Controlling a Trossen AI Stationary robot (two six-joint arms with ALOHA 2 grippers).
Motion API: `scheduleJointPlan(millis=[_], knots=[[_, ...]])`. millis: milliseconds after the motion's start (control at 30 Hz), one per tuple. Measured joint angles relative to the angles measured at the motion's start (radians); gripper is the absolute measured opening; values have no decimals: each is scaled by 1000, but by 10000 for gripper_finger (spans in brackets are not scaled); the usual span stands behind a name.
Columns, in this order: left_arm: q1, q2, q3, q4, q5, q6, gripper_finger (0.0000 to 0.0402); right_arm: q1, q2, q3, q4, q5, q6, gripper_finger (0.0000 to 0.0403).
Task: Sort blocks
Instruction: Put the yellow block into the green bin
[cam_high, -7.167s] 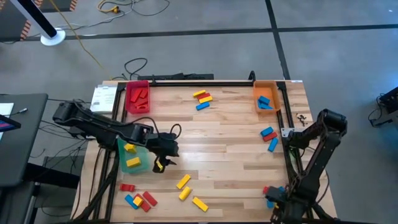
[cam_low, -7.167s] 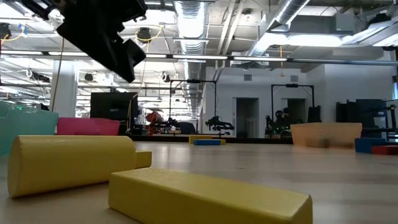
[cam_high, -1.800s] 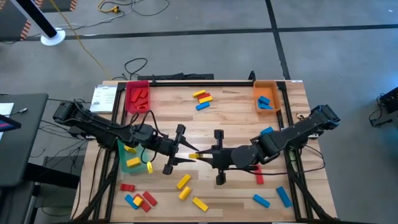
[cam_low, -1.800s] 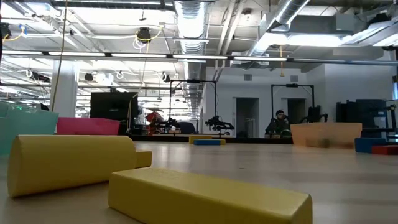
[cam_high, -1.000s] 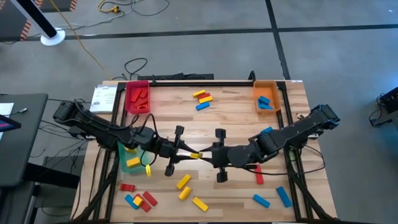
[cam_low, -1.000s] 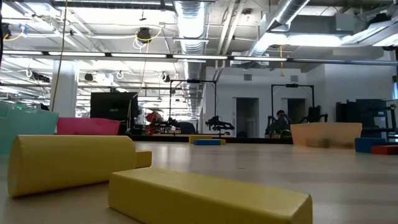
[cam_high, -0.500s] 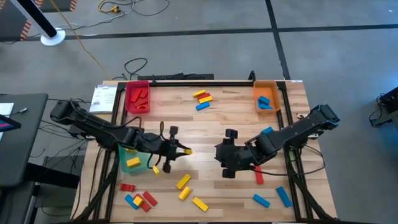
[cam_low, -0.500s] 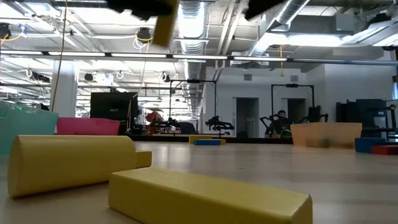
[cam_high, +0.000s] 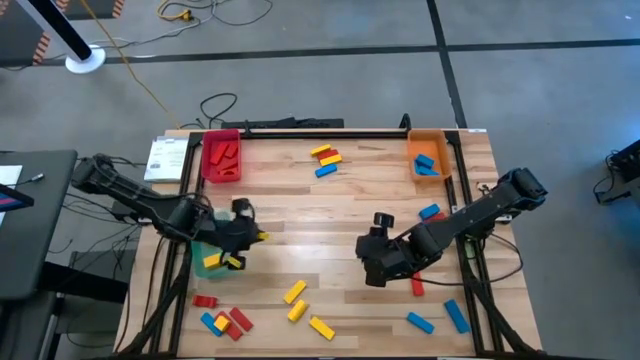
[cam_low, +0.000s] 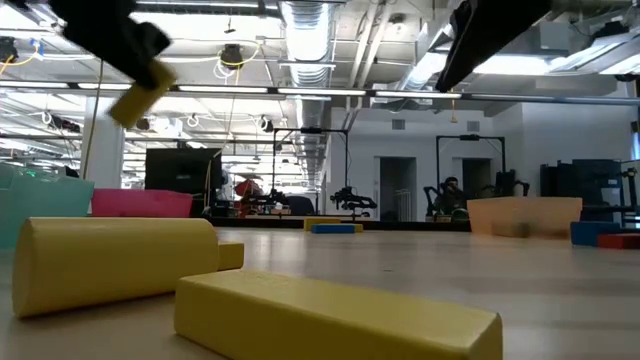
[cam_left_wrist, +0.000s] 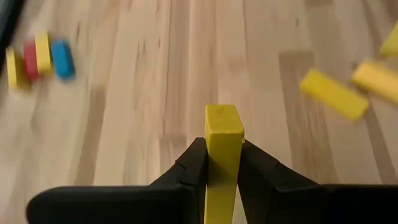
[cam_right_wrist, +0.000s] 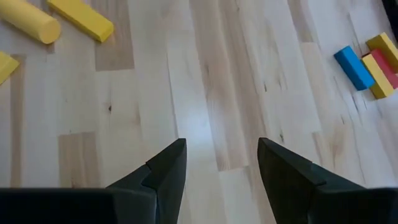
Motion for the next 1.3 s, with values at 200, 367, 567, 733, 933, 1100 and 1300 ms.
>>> scheduleJointPlan(millis=[200,367,567,733,933,1100,1300], knots=[[-89,-64,0,-274,18,-221,55,16,0,-17,9,0,11,210],[-172,-85,0,-401,43,-374,55,16,1,-43,25,0,16,210],[-250,-84,0,-514,44,-511,55,16,1,-60,33,0,30,210],[-297,-84,0,-577,45,-597,55,24,1,-60,42,-1,31,210],[-339,-84,-31,-577,55,-657,66,33,1,-60,44,-1,37,210],[-350,-84,-126,-571,102,-705,67,34,1,-60,48,-2,39,210],[-351,-85,-160,-546,118,-741,71,34,1,-60,48,-2,39,210]])
